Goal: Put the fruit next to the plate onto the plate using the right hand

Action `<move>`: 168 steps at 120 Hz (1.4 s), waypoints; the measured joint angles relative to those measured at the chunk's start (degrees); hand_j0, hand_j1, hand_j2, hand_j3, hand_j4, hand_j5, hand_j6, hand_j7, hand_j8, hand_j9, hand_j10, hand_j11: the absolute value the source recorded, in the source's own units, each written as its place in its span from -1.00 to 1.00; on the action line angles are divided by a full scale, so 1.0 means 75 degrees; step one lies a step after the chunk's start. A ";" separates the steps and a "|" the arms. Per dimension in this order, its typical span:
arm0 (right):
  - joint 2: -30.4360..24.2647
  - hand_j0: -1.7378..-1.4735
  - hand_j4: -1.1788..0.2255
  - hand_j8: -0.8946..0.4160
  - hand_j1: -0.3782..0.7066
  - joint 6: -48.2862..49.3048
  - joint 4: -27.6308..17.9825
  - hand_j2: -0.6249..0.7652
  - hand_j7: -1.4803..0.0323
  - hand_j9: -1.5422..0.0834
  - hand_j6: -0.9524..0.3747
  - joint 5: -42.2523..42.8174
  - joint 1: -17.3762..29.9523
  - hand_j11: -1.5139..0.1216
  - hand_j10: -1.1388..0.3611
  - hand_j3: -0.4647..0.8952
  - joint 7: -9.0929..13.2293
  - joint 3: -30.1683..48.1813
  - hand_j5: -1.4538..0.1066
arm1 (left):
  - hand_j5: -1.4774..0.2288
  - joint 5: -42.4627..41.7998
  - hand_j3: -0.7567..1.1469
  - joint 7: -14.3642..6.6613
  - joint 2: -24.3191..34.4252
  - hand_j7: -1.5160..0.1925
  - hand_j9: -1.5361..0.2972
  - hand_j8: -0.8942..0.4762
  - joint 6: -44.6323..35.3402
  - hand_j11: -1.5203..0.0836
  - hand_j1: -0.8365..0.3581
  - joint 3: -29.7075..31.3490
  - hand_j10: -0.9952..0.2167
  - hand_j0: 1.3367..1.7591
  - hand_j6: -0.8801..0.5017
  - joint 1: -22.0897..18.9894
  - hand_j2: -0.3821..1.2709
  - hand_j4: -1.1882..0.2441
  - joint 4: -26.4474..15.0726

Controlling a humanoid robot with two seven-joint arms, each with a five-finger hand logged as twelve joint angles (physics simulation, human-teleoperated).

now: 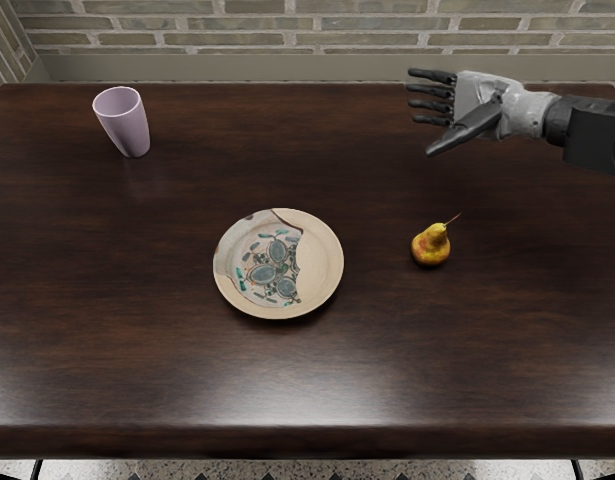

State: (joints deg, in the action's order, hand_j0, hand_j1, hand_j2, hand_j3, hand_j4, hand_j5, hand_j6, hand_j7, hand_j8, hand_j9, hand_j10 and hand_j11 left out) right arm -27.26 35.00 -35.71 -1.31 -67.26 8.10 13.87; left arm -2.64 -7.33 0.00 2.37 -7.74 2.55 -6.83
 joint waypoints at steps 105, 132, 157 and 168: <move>-0.1259 -0.40 0.68 0.36 -0.95 -0.0002 -0.1244 -0.10 0.96 0.90 0.43 0.4679 0.0995 0.85 0.52 -0.32 -0.3900 0.0127 0.86 | 0.73 0.0000 -0.21 0.0001 0.0000 0.77 0.67 0.30 0.0000 0.89 0.98 0.0000 0.64 0.52 0.27 0.0000 -0.54 0.66 -0.0002; -0.1350 -0.40 0.68 0.36 -0.95 -0.0003 -0.1425 -0.10 0.96 0.90 0.43 0.5156 0.1438 0.85 0.52 -0.32 -0.4460 0.0117 0.86 | 0.73 0.0000 -0.21 -0.0003 0.0000 0.77 0.67 0.30 0.0000 0.89 0.98 -0.0001 0.64 0.52 0.27 0.0000 -0.54 0.66 -0.0002; -0.1351 -0.40 0.68 0.36 -0.95 -0.0003 -0.1224 -0.10 0.96 0.90 0.43 0.4213 0.1927 0.85 0.52 -0.32 -0.4532 0.0097 0.86 | 0.73 0.0000 -0.21 -0.0001 0.0000 0.77 0.67 0.30 0.0000 0.89 0.98 -0.0001 0.64 0.52 0.27 0.0000 -0.54 0.66 -0.0001; -0.1330 -0.40 0.68 0.36 -0.95 -0.0003 -0.1164 -0.10 0.96 0.90 0.43 0.4244 0.2034 0.85 0.52 -0.32 -0.4543 0.0051 0.86 | 0.73 0.0000 -0.21 -0.0001 0.0000 0.77 0.67 0.30 0.0000 0.89 0.98 -0.0001 0.64 0.52 0.27 0.0000 -0.54 0.66 -0.0003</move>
State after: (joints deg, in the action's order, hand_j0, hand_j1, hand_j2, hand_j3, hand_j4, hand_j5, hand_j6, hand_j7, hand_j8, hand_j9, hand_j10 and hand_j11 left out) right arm -37.23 34.98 -44.44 30.52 -52.01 -25.97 14.26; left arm -2.63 -7.34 0.00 2.37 -7.75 2.55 -6.85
